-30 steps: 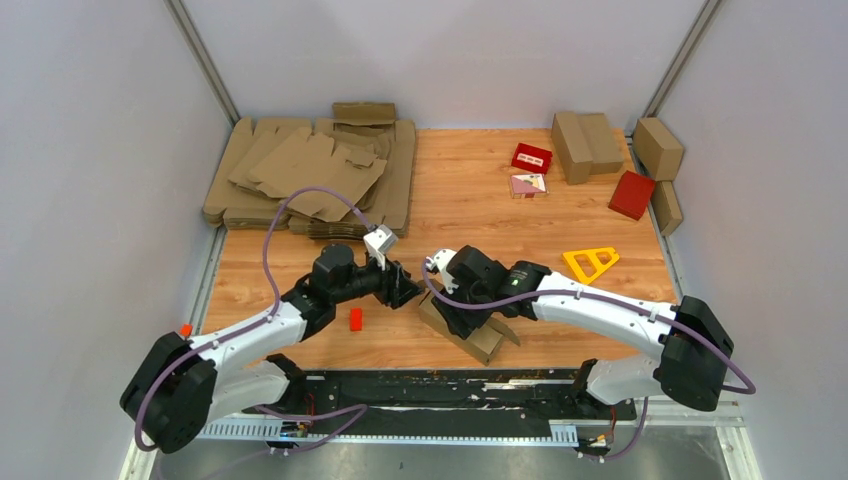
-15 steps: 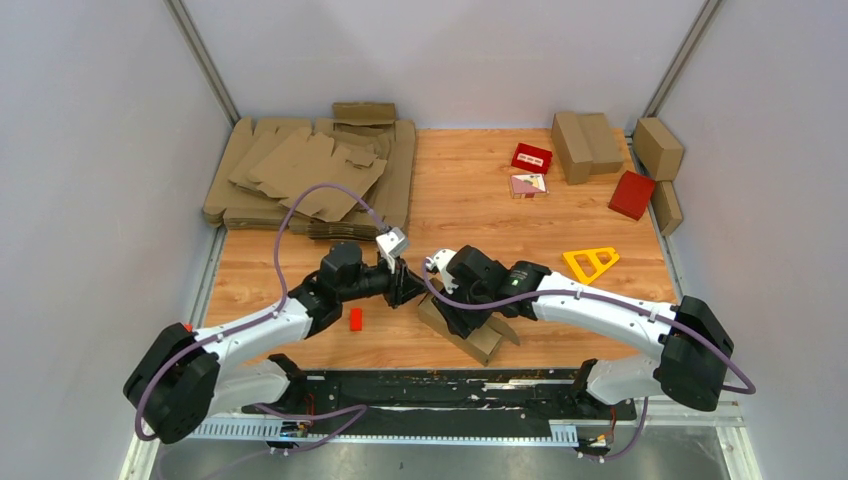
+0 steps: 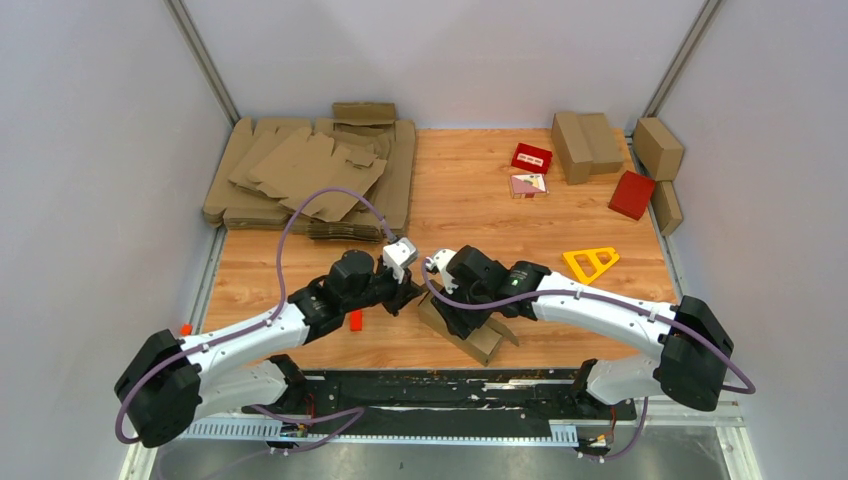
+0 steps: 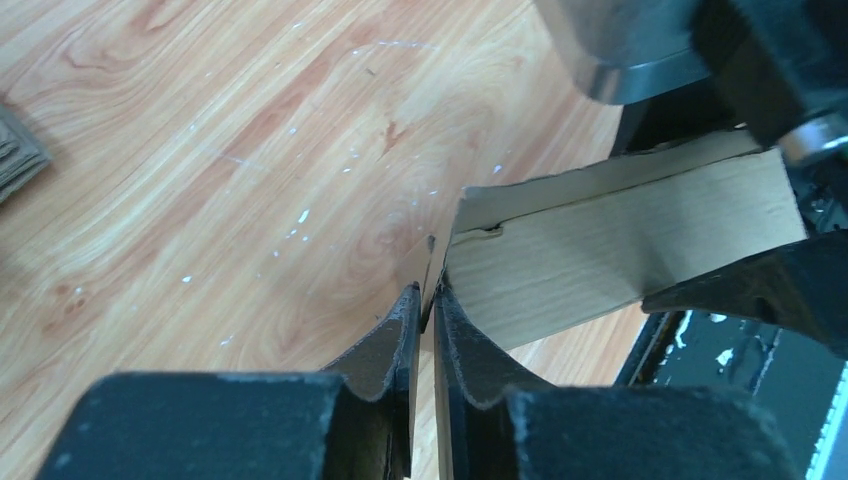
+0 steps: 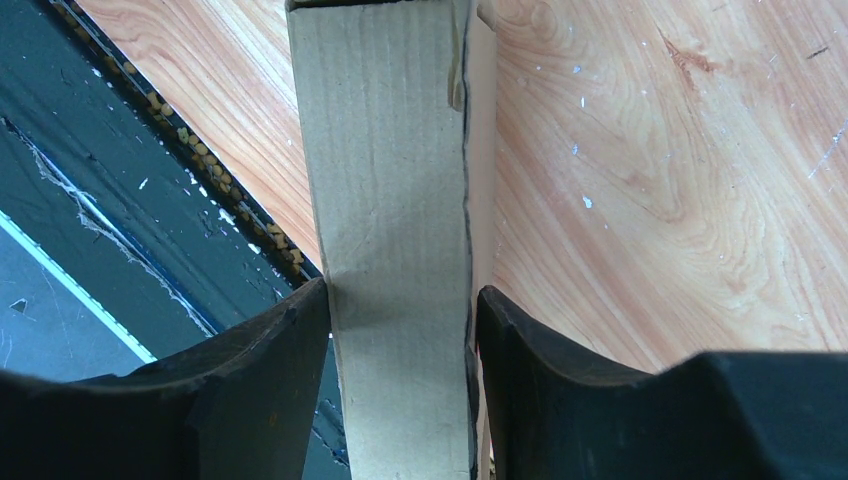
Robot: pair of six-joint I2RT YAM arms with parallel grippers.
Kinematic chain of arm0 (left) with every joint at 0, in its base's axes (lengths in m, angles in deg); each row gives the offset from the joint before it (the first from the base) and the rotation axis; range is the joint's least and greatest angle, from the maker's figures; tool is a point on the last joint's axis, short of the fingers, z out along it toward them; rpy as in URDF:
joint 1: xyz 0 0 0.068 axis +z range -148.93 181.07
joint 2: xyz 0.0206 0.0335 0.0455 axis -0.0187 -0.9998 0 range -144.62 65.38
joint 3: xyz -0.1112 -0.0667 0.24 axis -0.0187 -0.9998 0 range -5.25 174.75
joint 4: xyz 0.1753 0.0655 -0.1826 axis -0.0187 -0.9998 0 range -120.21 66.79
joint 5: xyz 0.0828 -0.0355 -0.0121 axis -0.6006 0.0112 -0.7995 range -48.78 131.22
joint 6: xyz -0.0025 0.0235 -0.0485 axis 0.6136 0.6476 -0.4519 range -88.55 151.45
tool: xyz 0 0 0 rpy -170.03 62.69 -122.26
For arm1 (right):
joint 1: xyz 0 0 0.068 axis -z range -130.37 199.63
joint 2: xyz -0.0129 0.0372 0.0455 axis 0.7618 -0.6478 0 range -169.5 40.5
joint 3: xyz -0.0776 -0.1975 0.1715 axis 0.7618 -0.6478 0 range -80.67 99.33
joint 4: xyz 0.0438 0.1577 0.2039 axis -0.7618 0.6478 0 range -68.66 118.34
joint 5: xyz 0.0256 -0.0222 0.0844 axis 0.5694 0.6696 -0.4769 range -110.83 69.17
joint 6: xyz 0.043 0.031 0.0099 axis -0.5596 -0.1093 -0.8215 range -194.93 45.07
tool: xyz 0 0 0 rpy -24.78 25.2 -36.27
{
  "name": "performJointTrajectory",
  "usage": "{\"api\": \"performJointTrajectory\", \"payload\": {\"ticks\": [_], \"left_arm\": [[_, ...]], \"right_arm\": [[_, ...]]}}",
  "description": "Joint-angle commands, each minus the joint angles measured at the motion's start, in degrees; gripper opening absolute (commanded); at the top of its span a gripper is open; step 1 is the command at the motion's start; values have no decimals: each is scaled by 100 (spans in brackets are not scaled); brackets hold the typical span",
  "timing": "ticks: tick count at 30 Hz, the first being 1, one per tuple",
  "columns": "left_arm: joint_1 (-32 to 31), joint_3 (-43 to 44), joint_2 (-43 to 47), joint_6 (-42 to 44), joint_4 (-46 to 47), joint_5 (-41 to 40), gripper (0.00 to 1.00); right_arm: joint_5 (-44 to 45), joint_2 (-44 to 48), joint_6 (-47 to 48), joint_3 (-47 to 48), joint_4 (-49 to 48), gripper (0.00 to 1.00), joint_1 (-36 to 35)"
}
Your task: Fold the paper box
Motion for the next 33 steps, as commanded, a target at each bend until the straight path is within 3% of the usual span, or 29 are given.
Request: {"api": "performJointTrajectory", "payload": {"ticks": [1,7,14,17,21,25,28,33], "left_arm": [[-41,134,55,245,-184,-352,15],[-88,72,64,94,-188,-159,12],[-88,12,89,-113,-100,46,20],[-88,3,124,-202,-51,190,31],[-88,-32,237,-290,47,295,32],[-88,-27,400,-343,123,153,48],[-88,46,466,-336,199,-125,59],[-87,305,183,-133,146,-192,63]], "right_arm": [[71,-37,-80,38,-17,55,-23],[91,-46,-82,46,-8,56,-24],[91,-37,-92,62,-3,56,-24],[109,-29,-102,64,2,56,-27],[118,-28,-115,47,-7,59,-20],[126,20,-112,21,-49,72,-20],[126,74,-122,12,-60,74,-20],[139,122,-121,12,-33,74,-28]]}}
